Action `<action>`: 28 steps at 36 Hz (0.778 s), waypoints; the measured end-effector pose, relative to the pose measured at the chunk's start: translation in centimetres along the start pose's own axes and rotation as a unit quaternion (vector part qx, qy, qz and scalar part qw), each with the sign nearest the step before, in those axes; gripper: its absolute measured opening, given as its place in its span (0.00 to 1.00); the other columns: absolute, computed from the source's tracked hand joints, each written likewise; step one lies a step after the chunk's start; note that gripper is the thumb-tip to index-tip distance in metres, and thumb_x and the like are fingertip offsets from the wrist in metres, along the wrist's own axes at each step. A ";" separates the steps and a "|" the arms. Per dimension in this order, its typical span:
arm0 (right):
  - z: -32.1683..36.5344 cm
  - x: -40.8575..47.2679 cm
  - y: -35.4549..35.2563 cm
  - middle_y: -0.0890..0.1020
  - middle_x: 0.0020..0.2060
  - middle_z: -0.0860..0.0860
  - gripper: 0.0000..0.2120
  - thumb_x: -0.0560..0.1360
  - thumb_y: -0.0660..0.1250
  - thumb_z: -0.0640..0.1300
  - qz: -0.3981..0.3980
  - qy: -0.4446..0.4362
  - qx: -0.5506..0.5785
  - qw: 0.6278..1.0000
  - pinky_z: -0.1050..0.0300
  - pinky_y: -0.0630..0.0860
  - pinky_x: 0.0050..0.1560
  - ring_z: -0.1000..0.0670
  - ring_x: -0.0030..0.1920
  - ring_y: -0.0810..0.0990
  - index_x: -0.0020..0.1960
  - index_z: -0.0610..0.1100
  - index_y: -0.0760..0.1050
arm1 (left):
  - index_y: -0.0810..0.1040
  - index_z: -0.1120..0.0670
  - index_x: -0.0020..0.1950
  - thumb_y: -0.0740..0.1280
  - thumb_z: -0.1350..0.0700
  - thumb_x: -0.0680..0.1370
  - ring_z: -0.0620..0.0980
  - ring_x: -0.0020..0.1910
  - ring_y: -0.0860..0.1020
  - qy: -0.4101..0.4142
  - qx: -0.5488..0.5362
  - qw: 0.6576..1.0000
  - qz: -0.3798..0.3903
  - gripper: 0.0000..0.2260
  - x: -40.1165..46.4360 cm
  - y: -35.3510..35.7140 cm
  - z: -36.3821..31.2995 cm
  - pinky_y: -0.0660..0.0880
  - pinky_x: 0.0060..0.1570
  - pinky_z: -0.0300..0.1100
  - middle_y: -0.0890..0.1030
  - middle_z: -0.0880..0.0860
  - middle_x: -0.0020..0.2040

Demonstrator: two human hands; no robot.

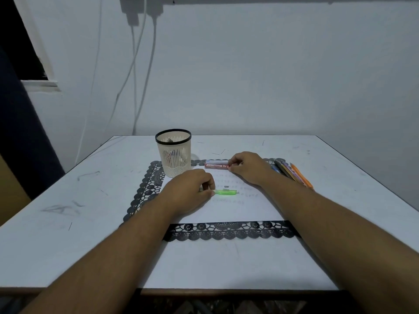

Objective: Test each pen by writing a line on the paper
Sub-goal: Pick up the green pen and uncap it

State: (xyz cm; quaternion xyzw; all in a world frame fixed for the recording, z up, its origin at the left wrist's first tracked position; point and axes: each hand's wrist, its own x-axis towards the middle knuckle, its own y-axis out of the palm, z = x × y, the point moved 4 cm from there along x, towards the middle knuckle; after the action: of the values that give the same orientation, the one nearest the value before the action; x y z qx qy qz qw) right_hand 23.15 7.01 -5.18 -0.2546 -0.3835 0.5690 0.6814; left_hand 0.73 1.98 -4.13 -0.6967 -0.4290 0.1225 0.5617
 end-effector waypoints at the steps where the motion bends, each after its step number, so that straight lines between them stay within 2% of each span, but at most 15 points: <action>1: 0.1 0.0 0.0 0.82 0.45 0.55 0.05 0.78 0.74 0.46 0.003 -0.001 -0.005 1.000 0.61 0.68 0.38 0.56 0.44 0.78 0.53 0.49 0.85 | 0.81 0.46 0.50 0.70 0.49 0.80 0.39 0.44 0.75 -0.003 0.000 1.000 -0.001 0.02 0.0 0.0 0.0 0.74 0.44 0.41 0.77 0.43 0.46; 5: 0.3 -0.4 -0.2 0.82 0.46 0.54 0.05 0.77 0.74 0.45 -0.001 -0.005 0.002 1.000 0.61 0.68 0.38 0.55 0.43 0.77 0.53 0.48 0.84 | 0.81 0.45 0.50 0.70 0.48 0.80 0.40 0.44 0.75 -0.002 -0.002 1.000 -0.005 0.02 -0.2 -0.1 0.0 0.74 0.44 0.41 0.78 0.43 0.46; 9: 0.3 -1.4 -0.7 0.81 0.43 0.57 0.05 0.78 0.72 0.44 -0.028 -0.012 0.034 0.999 0.68 0.69 0.31 0.56 0.39 0.78 0.53 0.47 0.83 | 0.80 0.45 0.52 0.70 0.48 0.79 0.40 0.45 0.74 -0.001 -0.011 1.000 -0.001 0.04 -0.1 -0.3 0.0 0.74 0.46 0.42 0.77 0.43 0.47; 12: 0.8 -2.1 -0.9 0.82 0.44 0.55 0.02 0.80 0.71 0.45 -0.042 -0.009 0.065 0.997 0.66 0.72 0.36 0.54 0.42 0.80 0.52 0.49 0.83 | 0.80 0.44 0.52 0.70 0.47 0.79 0.38 0.48 0.73 -0.002 -0.017 1.000 -0.020 0.04 -0.3 -0.4 -0.1 0.74 0.47 0.41 0.77 0.41 0.48; 14: 1.3 -2.5 -1.1 0.82 0.42 0.54 0.01 0.80 0.72 0.44 -0.053 -0.005 0.099 0.994 0.66 0.71 0.37 0.55 0.40 0.78 0.50 0.50 0.83 | 0.79 0.44 0.52 0.70 0.47 0.78 0.39 0.51 0.73 0.001 -0.028 0.998 -0.052 0.04 -0.4 -0.6 -0.2 0.73 0.48 0.39 0.76 0.41 0.50; 17: 2.3 -3.3 -1.8 0.81 0.38 0.55 0.01 0.79 0.73 0.45 -0.054 -0.018 0.136 0.989 0.64 0.69 0.38 0.58 0.36 0.76 0.50 0.50 0.83 | 0.79 0.47 0.59 0.71 0.50 0.79 0.45 0.55 0.74 0.052 -0.002 0.995 -0.084 0.10 0.0 -1.2 -0.4 0.73 0.53 0.43 0.76 0.43 0.55; 20: 3.5 -4.3 -2.5 0.83 0.39 0.54 0.03 0.79 0.73 0.45 -0.043 -0.037 0.155 0.986 0.65 0.69 0.38 0.59 0.35 0.76 0.51 0.49 0.84 | 0.78 0.49 0.68 0.71 0.51 0.80 0.47 0.60 0.73 0.060 0.018 0.989 -0.137 0.16 0.2 -1.9 -0.5 0.73 0.55 0.43 0.76 0.47 0.62; 22: 4.3 -5.2 -2.7 0.85 0.41 0.52 0.03 0.79 0.73 0.45 -0.036 -0.054 0.165 0.984 0.65 0.71 0.39 0.58 0.36 0.77 0.52 0.50 0.85 | 0.77 0.49 0.71 0.71 0.51 0.80 0.47 0.59 0.74 0.059 0.024 0.984 -0.167 0.19 0.2 -2.1 -0.9 0.72 0.54 0.42 0.77 0.48 0.64; 26: 5.3 -6.8 -2.5 0.86 0.41 0.55 0.03 0.79 0.74 0.45 -0.032 -0.084 0.209 0.974 0.70 0.71 0.39 0.62 0.38 0.79 0.51 0.48 0.86 | 0.79 0.49 0.69 0.71 0.50 0.80 0.49 0.57 0.75 0.056 0.028 0.984 -0.168 0.17 0.3 -1.8 -1.1 0.74 0.54 0.47 0.81 0.47 0.60; 28: 5.8 -7.2 -2.3 0.87 0.42 0.56 0.03 0.79 0.73 0.45 -0.024 -0.092 0.221 0.971 0.70 0.72 0.41 0.63 0.41 0.80 0.52 0.48 0.86 | 0.82 0.49 0.65 0.71 0.49 0.80 0.46 0.52 0.75 0.060 0.028 0.985 -0.162 0.13 0.3 -1.7 -0.9 0.75 0.52 0.49 0.83 0.46 0.55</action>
State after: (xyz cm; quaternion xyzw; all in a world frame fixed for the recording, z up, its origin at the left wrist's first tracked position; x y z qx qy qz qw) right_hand 19.40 -1.06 -1.72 -0.0349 -0.3155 0.6444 0.6957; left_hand 0.73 1.58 -2.19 -0.6082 -0.4983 -0.0004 0.6179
